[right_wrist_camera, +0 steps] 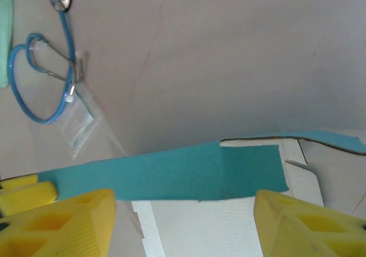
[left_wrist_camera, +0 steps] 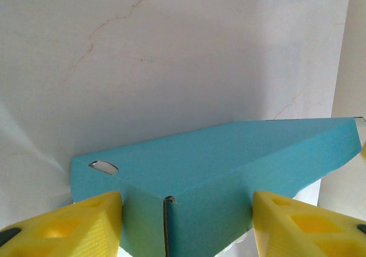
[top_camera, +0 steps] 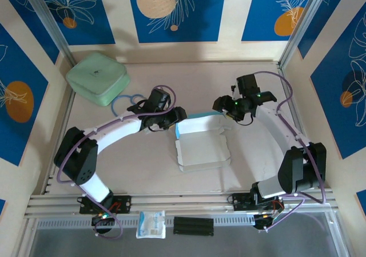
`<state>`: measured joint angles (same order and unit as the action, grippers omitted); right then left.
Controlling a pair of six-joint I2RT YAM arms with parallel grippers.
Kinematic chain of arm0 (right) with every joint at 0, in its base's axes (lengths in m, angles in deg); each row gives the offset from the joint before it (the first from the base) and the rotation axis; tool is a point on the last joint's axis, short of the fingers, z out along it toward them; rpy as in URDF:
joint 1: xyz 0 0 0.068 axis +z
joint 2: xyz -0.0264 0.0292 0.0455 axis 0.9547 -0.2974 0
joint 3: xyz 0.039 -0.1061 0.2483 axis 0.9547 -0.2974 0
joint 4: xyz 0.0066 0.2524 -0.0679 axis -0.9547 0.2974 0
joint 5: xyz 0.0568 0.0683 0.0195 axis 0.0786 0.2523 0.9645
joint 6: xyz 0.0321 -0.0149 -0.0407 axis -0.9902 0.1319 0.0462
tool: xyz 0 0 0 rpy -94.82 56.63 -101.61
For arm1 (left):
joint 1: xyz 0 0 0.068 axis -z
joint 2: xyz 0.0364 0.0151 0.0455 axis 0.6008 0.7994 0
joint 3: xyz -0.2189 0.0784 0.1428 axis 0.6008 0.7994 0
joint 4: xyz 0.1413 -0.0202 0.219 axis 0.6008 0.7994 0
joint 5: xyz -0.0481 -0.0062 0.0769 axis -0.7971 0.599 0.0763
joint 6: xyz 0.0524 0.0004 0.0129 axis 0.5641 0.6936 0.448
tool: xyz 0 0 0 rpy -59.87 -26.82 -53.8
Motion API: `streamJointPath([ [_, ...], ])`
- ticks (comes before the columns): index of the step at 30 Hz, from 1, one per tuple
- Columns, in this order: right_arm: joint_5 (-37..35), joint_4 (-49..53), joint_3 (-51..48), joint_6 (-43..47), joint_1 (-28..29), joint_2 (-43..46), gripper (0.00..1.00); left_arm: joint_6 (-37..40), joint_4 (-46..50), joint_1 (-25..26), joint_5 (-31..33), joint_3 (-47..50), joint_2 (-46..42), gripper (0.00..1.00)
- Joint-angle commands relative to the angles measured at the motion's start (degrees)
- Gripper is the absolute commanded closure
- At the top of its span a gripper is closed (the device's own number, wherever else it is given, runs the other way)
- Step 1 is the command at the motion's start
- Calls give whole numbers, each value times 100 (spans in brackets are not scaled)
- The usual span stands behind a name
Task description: Fold the paper box
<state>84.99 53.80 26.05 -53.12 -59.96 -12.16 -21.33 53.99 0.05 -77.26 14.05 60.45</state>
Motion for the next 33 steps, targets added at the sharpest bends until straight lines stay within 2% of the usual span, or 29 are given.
streamJointPath([
  [1,73,-291,-212,-161,-59,-65,36,102,-126,-65,-107,-31,92,42],
  [6,369,-543,-416,-13,-206,-117,37,137,-151,-63,-160,-40,120,44],
  [11,753,-1073,-804,233,-304,-18,43,262,-94,-60,-197,-97,161,45],
  [19,829,-1296,-1057,12,-325,107,64,431,22,-76,4,-158,222,44],
  [23,850,-1349,-1148,-86,-212,170,64,465,-177,-116,113,-142,302,44],
  [29,397,-1159,-1104,-35,1,241,63,599,-458,-166,116,-193,545,44],
  [33,-4,-871,-1060,-24,-7,408,59,668,-593,-169,-11,-136,530,44],
])
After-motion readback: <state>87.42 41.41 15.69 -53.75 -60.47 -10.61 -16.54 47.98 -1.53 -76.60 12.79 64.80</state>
